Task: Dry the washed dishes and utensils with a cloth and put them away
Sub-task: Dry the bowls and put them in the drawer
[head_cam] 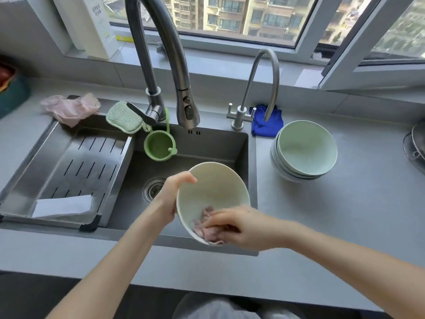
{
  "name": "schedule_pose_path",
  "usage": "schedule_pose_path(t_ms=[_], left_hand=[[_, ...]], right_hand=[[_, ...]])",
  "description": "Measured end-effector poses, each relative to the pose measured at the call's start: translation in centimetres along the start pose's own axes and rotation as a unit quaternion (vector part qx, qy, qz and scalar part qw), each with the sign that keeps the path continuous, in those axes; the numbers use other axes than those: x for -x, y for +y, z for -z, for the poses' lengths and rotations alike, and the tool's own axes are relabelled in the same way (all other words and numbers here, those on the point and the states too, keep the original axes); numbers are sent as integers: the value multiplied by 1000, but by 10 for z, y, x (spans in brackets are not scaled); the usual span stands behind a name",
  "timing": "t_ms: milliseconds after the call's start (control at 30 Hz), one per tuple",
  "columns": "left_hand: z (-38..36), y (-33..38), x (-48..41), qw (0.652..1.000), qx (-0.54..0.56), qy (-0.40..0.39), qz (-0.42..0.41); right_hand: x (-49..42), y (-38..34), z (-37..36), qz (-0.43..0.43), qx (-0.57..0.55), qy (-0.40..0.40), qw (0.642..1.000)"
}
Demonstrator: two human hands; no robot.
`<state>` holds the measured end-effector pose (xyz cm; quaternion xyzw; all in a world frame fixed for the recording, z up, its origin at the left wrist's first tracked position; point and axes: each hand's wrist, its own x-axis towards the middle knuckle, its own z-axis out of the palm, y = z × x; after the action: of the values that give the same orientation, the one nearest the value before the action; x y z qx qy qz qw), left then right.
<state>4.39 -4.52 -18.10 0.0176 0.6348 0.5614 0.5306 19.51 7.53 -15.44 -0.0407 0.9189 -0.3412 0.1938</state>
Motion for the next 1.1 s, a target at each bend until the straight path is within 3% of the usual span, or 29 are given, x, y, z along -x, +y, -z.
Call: schedule_pose_path(t_ms=[67, 100, 133, 167, 200, 233, 300, 333, 367, 400, 433, 467, 500, 533, 600, 633, 700, 800, 900, 967, 1033, 1100], left_hand=[[-3, 0, -1, 997, -79, 13, 3], [-5, 1, -3, 995, -94, 17, 4], [-7, 1, -5, 995, -98, 22, 6], [-7, 2, -7, 995, -96, 27, 6], [-6, 3, -10, 995, -94, 31, 7], [-5, 3, -13, 995, -93, 31, 8], [-5, 2, -16, 995, -92, 25, 11], [-5, 2, -17, 996, -85, 22, 9], [-5, 2, -17, 997, -71, 19, 4], [-6, 2, -17, 998, -54, 13, -4], [-6, 4, -17, 999, -40, 7, -15], [-6, 5, -16, 999, -34, 2, -28], [-6, 7, -16, 999, -38, 4, -37], [-6, 9, -16, 998, -46, 9, -44], [-8, 12, -14, 998, -44, 8, -50], [-10, 14, -13, 998, -38, -2, -52], [-14, 17, -10, 998, -27, -35, -49], [-21, 15, -7, 998, -13, -56, -39], [-27, 12, -4, 999, -2, -18, -33], [-33, 8, -3, 1000, 8, -10, -26], [-39, 4, -3, 999, 45, -20, -17], [-44, 1, -4, 996, 86, -25, -9]], right_hand=[[6, 11, 17, 10, 317, -36, 948], [8, 11, 27, -5, 404, -39, 914], [9, 12, 36, -24, 421, -15, 907], [11, 13, 43, -49, 369, 44, 927], [16, 12, 51, -101, 229, 130, 959], [22, 9, 58, -137, 17, 200, 970], [33, 2, 74, -105, -370, 247, 889], [34, 2, 79, -106, -440, 242, 858], [32, 3, 79, -131, -428, 225, 865], [28, 7, 77, -170, -355, 210, 895], [25, 10, 75, -212, -209, 195, 935], [24, 16, 72, -257, -31, 204, 944], [24, 19, 68, -277, 107, 241, 924], [26, 22, 65, -250, 172, 291, 907], [29, 20, 59, -120, 185, 356, 908], [28, 18, 55, -57, 210, 342, 914], [22, 20, 46, 26, 303, 234, 923], [14, 22, 44, 8, 406, 82, 910], [16, 24, 37, -14, 422, 17, 906], [18, 21, 24, -42, 355, -18, 934], [17, 13, 12, -103, 177, -59, 977], [15, 5, 2, -141, -37, -44, 988]])
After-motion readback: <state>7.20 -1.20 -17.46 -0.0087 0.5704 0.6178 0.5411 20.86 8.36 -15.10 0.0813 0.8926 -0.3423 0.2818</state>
